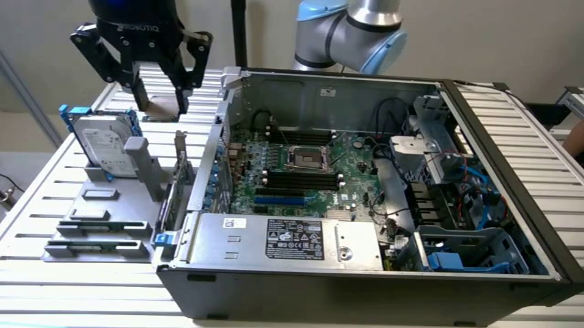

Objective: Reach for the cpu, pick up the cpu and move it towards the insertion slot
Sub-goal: 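Pick up the cpu and move it towards the insertion slot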

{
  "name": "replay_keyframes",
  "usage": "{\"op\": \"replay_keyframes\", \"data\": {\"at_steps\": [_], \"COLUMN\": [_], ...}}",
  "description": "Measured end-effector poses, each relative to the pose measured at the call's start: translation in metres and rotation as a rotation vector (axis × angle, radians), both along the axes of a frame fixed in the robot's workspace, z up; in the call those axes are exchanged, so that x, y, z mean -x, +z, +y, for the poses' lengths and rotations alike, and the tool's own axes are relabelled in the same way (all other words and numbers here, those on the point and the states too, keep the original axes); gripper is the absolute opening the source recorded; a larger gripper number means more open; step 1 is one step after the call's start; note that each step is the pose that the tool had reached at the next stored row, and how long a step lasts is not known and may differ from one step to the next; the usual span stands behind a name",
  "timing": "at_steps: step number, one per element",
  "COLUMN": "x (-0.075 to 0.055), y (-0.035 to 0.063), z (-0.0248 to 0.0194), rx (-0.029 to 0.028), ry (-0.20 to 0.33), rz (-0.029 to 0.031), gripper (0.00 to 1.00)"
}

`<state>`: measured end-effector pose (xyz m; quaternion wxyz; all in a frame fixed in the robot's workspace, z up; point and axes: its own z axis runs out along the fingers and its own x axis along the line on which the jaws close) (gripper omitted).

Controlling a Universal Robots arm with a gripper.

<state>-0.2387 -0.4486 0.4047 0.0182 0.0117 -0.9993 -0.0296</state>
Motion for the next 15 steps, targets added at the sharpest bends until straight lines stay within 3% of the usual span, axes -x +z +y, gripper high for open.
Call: {"op": "replay_keyframes", "data": {"at_steps": [8,15], "x": [-0.037,-0.068], "y": [0.0,0.0], "z": [0.0,0.0], "rx": [-0.0135,-0.0179], "ry": [0.0,0.0], "rz": [0.0,0.0], "gripper": [0.54,0.54]}}
